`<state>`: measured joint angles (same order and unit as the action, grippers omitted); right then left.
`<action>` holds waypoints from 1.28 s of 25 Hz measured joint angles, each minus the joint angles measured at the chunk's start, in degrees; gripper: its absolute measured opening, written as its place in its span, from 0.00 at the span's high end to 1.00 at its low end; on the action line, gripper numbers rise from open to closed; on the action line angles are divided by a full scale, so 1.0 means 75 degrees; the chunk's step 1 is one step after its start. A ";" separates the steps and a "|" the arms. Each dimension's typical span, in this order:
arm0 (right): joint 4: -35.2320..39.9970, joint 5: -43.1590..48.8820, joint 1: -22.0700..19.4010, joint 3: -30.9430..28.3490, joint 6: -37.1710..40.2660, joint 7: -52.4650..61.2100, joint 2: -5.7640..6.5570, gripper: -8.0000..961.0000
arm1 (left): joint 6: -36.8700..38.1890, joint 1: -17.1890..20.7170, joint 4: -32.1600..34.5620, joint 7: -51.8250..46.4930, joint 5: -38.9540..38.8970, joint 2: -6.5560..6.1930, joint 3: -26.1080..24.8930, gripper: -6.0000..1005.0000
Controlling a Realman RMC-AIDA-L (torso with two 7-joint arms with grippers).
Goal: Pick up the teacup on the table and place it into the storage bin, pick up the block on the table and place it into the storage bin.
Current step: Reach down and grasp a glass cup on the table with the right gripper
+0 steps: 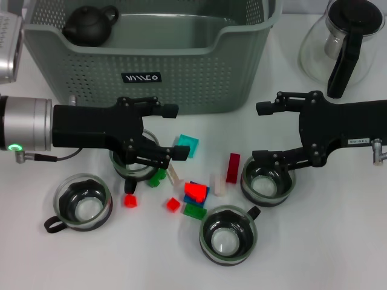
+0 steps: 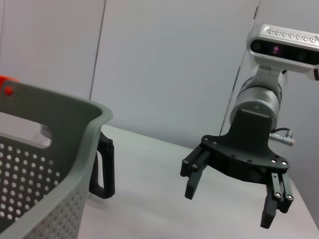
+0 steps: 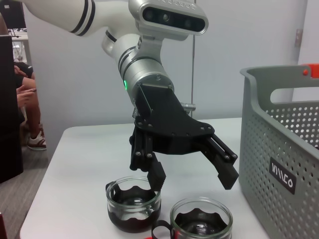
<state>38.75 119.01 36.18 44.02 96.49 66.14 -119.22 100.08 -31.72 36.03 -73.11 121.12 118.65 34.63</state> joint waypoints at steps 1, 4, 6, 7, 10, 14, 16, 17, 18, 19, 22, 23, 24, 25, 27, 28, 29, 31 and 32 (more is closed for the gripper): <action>0.0000 0.0000 0.0004 0.0007 -0.0004 -0.0001 -0.0001 0.05 | 0.0000 -0.0001 0.0000 -0.0001 0.0000 0.0003 0.0011 0.07; 0.0000 0.0000 0.0021 0.0011 -0.0007 -0.0002 -0.0004 0.05 | 0.0003 -0.0001 0.0000 -0.0002 0.0002 0.0012 0.0012 0.07; 0.0004 -0.0001 0.0025 0.0013 -0.0008 -0.0004 -0.0005 0.05 | 0.0004 -0.0001 0.0000 -0.0003 0.0008 0.0013 0.0012 0.07; 0.0011 -0.0003 0.0026 0.0014 -0.0009 -0.0004 -0.0006 0.05 | 0.0004 -0.0003 0.0000 -0.0003 0.0009 0.0013 0.0012 0.07; 0.0033 -0.0014 0.0028 0.0015 -0.0010 0.0001 -0.0007 0.05 | 0.0004 -0.0012 0.0000 -0.0003 0.0012 0.0012 0.0011 0.07; 0.0061 -0.0029 0.0040 -0.0007 0.0105 0.0023 0.0006 0.05 | 0.0007 -0.0013 0.0000 -0.0003 0.0012 0.0012 0.0011 0.07; 0.0073 -0.0049 0.0043 -0.0081 0.0324 0.0049 0.0062 0.05 | 0.0061 -0.0013 0.0000 -0.0004 0.0012 0.0011 0.0011 0.07; 0.0079 -0.0056 0.0043 -0.0133 0.0469 0.0075 0.0103 0.05 | 0.0105 -0.0013 0.0000 -0.0010 0.0013 0.0011 0.0013 0.07; 0.0092 -0.0058 0.0043 -0.0169 0.0574 0.0113 0.0148 0.05 | 0.0161 -0.0013 0.0000 -0.0030 0.0022 0.0009 0.0017 0.07; 0.0138 -0.0055 0.0037 -0.0203 0.0722 0.0225 0.0205 0.05 | 0.0203 -0.0013 0.0000 -0.0050 0.0029 0.0003 0.0019 0.07; 0.0493 0.0048 -0.0007 -0.0128 0.0942 0.0696 0.0328 0.05 | 0.0330 -0.0005 0.0008 -0.0102 0.0040 -0.0019 0.0023 0.07; 0.0661 0.0122 -0.0023 -0.0086 0.0994 0.0820 0.0346 0.05 | 0.0364 0.0004 0.0011 -0.0104 0.0039 -0.0020 0.0024 0.07; 0.0900 0.0277 -0.0034 -0.0054 0.1085 0.0971 0.0350 0.05 | 0.0390 0.0011 0.0013 -0.0106 0.0037 -0.0019 0.0024 0.07; 0.1092 0.0430 -0.0034 -0.0047 0.1160 0.1100 0.0346 0.05 | 0.0423 0.0020 0.0018 -0.0123 0.0030 -0.0004 0.0024 0.07; 0.1559 0.0821 0.0017 -0.0008 0.1342 0.1441 0.0300 0.06 | 0.0434 0.0024 0.0018 -0.0136 0.0029 0.0004 0.0024 0.07; 0.1710 0.0955 0.0050 0.0032 0.1399 0.1553 0.0283 0.06 | 0.0443 0.0029 0.0018 -0.0150 0.0023 0.0007 0.0021 0.07; 0.1880 0.1125 0.0096 0.0126 0.1473 0.1724 0.0260 0.06 | 0.0437 0.0041 0.0007 -0.0161 0.0015 0.0015 0.0014 0.07; 0.2134 0.1395 0.0187 0.0403 0.1557 0.2039 0.0232 0.06 | 0.0399 0.0069 -0.0006 -0.0171 -0.0002 0.0040 -0.0028 0.07; 0.2202 0.1465 0.0218 0.0537 0.1570 0.2141 0.0219 0.06 | 0.0379 0.0089 -0.0009 -0.0172 -0.0007 0.0056 -0.0052 0.07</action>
<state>55.27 130.00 37.81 48.04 108.27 82.20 -117.57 102.92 -31.06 35.97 -74.40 121.07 119.07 34.24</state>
